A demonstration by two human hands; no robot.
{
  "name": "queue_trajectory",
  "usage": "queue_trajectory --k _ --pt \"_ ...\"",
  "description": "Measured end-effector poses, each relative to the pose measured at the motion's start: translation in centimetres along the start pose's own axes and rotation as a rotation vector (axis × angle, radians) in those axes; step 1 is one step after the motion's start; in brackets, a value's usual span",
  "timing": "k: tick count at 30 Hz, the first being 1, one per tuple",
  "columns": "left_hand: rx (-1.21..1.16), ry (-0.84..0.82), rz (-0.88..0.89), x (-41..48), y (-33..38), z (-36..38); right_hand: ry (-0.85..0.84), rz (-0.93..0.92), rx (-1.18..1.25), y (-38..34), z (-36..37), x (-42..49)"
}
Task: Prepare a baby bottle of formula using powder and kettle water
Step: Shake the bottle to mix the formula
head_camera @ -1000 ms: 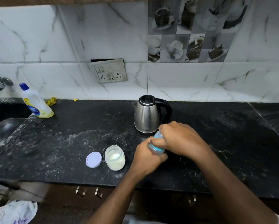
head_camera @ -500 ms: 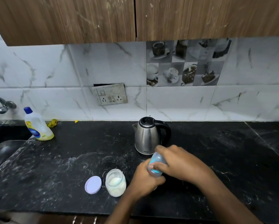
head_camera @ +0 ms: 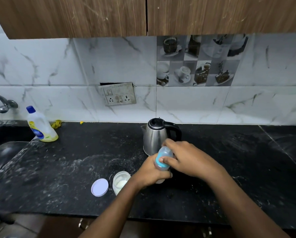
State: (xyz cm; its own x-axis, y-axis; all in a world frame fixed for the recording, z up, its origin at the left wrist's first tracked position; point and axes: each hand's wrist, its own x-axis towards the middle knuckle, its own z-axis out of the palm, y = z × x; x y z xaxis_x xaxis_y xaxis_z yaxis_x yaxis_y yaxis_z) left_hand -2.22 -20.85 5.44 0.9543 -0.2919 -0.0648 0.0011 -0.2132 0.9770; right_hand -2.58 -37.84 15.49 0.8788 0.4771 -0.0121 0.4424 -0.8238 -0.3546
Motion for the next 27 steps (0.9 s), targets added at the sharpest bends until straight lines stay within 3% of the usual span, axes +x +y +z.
queue_trajectory --k 3,7,14,17,23,25,27 --pt "0.020 0.075 0.014 0.2 0.2 0.0 0.114 0.052 -0.230 -1.1 0.9 0.8" --pt "0.122 0.052 0.005 0.4 -0.7 -0.2 0.184 0.184 -0.190 -0.3 2.3 1.2" --pt "-0.101 0.065 -0.023 0.3 -1.4 1.5 0.105 0.063 0.745 3.5 7.0 -0.4" --pt "-0.145 -0.010 -0.051 0.0 -3.1 1.9 0.143 0.034 0.867 3.4 9.8 -0.8" --pt "-0.211 -0.207 -0.113 -1.7 -6.5 2.9 -0.006 0.015 0.940 5.0 10.9 -1.7" --pt "-0.191 -0.227 -0.126 -2.0 -8.7 3.0 0.100 0.063 1.036 6.1 10.5 -1.7" --pt "-0.078 -0.198 -0.131 -2.4 -10.5 2.9 0.339 0.167 1.172 7.5 9.9 -1.3"
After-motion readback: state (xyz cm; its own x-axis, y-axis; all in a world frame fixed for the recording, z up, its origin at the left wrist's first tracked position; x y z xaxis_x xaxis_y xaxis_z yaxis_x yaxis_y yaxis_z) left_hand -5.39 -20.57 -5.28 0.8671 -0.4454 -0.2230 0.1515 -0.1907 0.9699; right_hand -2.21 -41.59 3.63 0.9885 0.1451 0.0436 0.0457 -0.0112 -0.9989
